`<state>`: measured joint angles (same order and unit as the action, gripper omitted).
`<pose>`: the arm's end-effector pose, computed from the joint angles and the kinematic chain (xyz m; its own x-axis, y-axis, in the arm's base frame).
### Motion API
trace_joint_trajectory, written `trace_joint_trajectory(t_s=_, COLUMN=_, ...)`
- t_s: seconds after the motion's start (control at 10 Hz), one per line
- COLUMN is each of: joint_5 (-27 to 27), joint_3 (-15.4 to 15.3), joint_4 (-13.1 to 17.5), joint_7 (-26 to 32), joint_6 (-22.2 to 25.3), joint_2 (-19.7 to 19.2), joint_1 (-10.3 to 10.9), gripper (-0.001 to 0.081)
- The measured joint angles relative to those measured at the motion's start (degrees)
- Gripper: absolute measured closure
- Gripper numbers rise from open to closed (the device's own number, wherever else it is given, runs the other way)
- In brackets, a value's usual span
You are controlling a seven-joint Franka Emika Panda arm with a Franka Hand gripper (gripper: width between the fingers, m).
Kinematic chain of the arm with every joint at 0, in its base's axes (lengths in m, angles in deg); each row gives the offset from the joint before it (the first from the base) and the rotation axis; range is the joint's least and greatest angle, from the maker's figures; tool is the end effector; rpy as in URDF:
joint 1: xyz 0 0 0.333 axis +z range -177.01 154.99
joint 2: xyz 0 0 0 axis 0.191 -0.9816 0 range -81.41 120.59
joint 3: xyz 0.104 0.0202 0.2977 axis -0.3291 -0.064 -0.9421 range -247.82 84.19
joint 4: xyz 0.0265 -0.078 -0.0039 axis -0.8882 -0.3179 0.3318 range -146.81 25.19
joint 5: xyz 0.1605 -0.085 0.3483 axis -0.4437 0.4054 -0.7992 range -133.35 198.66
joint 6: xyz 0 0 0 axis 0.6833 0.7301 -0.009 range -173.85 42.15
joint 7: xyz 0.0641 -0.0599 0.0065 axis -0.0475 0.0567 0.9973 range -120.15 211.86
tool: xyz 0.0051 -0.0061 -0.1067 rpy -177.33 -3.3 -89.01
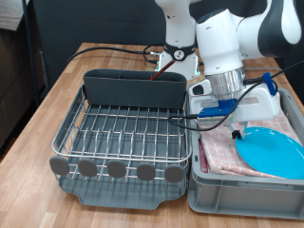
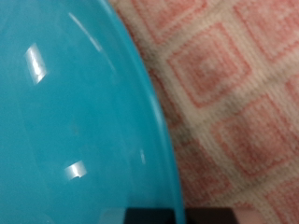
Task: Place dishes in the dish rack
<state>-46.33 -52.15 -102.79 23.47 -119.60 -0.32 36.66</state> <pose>0.5065 0.1089 0.2233 0.3047 -0.9299 -0.2059 -0.8888 -0.1999 -0.4124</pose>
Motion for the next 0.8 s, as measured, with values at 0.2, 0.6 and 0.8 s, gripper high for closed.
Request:
trace_joint_trajectory(t_s=0.2, joint_5=-0.06, joint_3=0.01, joint_4=0.0, joint_7=0.05, joint_6=0.0, joint_2=0.0, joint_1=0.0, gripper=0.0775)
trace_joint_trajectory(t_s=0.6, joint_5=3.66, joint_3=1.21, joint_4=-0.32, joint_7=-2.82, joint_6=-0.04, joint_2=0.19, joint_1=0.17, gripper=0.0782)
trace_joint_trajectory(t_s=0.8, joint_5=6.34, joint_3=2.19, joint_4=-0.63, joint_7=-4.42, joint_6=-0.03, joint_2=0.52, joint_1=0.2, gripper=0.0782)
